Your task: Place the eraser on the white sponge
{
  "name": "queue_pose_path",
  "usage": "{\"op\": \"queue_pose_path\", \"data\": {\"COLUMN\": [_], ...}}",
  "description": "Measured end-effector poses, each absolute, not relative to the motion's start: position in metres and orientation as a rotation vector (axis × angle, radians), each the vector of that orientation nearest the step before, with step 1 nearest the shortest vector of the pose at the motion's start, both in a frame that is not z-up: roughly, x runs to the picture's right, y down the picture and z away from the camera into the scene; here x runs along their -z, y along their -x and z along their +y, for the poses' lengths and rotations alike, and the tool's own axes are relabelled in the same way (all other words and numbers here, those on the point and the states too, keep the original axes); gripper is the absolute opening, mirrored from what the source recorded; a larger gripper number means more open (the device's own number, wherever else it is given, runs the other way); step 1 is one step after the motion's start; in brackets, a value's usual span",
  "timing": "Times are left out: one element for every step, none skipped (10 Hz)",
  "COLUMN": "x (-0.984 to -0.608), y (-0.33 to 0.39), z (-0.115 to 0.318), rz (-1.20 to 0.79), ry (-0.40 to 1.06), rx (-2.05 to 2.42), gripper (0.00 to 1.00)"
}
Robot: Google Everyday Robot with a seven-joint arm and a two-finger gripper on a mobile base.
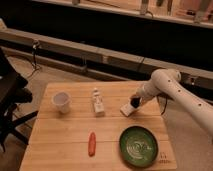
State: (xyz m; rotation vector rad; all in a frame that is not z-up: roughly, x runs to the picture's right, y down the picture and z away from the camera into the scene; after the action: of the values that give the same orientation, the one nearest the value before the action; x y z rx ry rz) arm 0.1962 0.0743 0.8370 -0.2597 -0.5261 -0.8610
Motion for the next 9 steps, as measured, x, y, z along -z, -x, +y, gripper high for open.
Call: {"op": "queue_pose_path", "data": {"x": [-0.838,-0.84,-0.843,-0.844,-0.845,-0.845,-0.845,-0.845,-0.845], "y": [-0.193,-0.193,-0.192,-0.191,-0.191,-0.191,-0.191,-0.192,-0.193], "z": [0.078,0.082,0.086,0.088,0.089,0.09,0.09,0.091,0.091], "rz": [-0.533,-0.541,-0.547,-0.55,-0.551,-0.55,-0.549,-0.548,-0.546], "ry": [0.266,0.276,0.286,0.29,0.292,0.294,0.294,0.293,0.294], "rx": [0.864,0.861,0.861,0.862,0.863,0.862,0.86,0.853,0.843], "gripper": [0.61,0.71,0.78,0.8,0.8,0.8,0.8,0.8,0.8]}}
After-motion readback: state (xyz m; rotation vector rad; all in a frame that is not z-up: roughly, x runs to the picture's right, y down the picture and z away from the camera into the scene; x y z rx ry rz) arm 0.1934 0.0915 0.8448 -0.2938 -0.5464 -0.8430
